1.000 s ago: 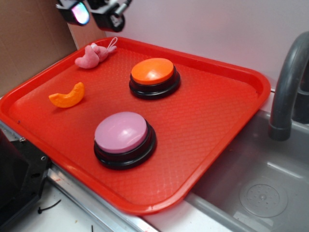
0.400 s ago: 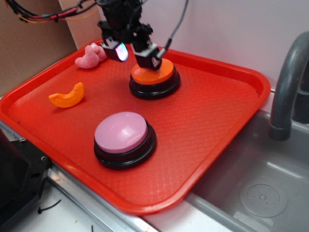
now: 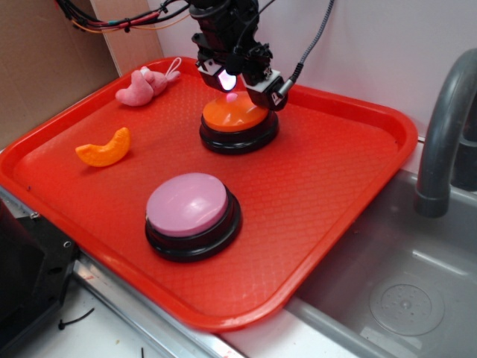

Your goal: Push the orange button.

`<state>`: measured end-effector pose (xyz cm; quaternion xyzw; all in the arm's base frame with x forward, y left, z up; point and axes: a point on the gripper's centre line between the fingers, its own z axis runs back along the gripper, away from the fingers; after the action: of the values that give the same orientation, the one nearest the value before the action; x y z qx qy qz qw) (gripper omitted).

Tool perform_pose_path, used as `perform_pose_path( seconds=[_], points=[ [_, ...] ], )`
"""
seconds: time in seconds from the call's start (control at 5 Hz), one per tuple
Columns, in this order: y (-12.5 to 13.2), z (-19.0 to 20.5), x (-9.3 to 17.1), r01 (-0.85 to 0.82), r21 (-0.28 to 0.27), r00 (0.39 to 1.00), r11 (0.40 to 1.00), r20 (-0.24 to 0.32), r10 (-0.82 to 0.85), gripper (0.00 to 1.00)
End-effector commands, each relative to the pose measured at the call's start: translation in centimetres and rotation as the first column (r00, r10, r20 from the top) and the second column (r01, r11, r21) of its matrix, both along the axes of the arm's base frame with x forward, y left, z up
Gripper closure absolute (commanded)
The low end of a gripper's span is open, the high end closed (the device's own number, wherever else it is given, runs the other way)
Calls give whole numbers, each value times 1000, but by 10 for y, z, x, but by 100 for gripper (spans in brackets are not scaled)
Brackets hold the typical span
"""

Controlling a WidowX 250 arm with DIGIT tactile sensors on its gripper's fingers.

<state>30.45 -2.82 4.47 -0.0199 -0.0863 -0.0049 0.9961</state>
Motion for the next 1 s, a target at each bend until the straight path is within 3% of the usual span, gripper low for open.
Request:
perform_pose_path(
  seconds=[0.0, 0.2, 0.8],
  points=[
    [2, 26, -18, 42, 56, 999, 998, 6, -42, 0],
    [3, 37, -19, 21, 61, 1000, 998, -12, -21, 0],
    [7, 64, -28, -6, 89, 1000, 996, 17, 4, 0]
  ],
)
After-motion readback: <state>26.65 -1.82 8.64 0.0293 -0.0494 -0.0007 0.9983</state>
